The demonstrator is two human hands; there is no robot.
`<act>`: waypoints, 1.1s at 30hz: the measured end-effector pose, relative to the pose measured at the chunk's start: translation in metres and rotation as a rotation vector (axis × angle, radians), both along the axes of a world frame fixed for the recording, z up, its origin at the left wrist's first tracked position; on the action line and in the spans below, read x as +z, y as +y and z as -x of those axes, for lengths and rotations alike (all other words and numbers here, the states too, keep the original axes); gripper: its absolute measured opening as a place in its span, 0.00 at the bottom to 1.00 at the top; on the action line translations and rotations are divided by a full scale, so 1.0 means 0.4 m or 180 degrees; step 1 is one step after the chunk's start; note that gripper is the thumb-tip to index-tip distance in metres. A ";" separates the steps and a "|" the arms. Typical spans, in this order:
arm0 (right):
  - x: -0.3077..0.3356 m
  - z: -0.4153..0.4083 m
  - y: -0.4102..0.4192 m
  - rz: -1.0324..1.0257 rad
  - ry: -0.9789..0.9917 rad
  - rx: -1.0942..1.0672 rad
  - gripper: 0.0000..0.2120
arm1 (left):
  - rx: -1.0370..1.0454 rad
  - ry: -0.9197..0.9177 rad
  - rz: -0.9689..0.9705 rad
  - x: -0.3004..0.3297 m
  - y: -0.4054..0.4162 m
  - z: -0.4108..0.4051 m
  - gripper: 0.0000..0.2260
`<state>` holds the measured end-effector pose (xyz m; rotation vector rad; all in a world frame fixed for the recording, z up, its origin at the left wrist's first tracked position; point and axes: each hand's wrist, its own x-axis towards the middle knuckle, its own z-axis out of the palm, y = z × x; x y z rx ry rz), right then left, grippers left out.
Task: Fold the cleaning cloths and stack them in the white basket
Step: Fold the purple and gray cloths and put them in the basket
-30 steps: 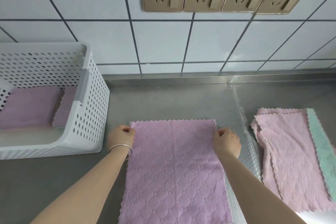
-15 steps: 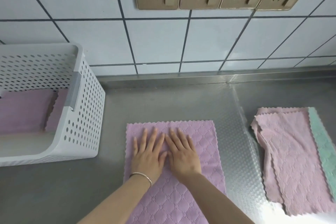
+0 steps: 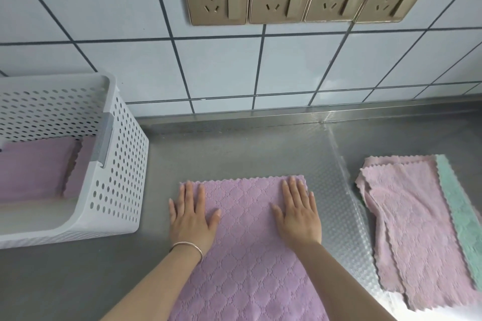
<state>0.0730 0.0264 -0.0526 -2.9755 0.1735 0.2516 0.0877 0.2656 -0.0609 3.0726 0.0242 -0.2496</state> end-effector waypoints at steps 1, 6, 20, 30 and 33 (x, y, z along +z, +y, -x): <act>0.008 0.006 0.001 0.0123 -0.0062 0.0041 0.38 | 0.0013 -0.0043 -0.0002 0.008 0.000 0.002 0.36; 0.028 0.134 0.079 -0.0073 -0.0451 0.0446 0.28 | -0.0577 -0.0326 0.0199 0.026 -0.028 0.123 0.29; -0.003 0.405 -0.013 -0.0068 -0.0083 -0.0092 0.31 | -0.0849 -0.0136 0.0108 -0.011 0.101 0.359 0.31; 0.010 0.435 -0.057 0.0208 0.0034 -0.0070 0.34 | -0.0975 0.0242 -0.0071 0.027 0.099 0.357 0.35; 0.014 0.420 -0.059 0.0444 -0.0801 0.0394 0.35 | -0.1584 -0.0378 0.0096 0.036 0.087 0.401 0.31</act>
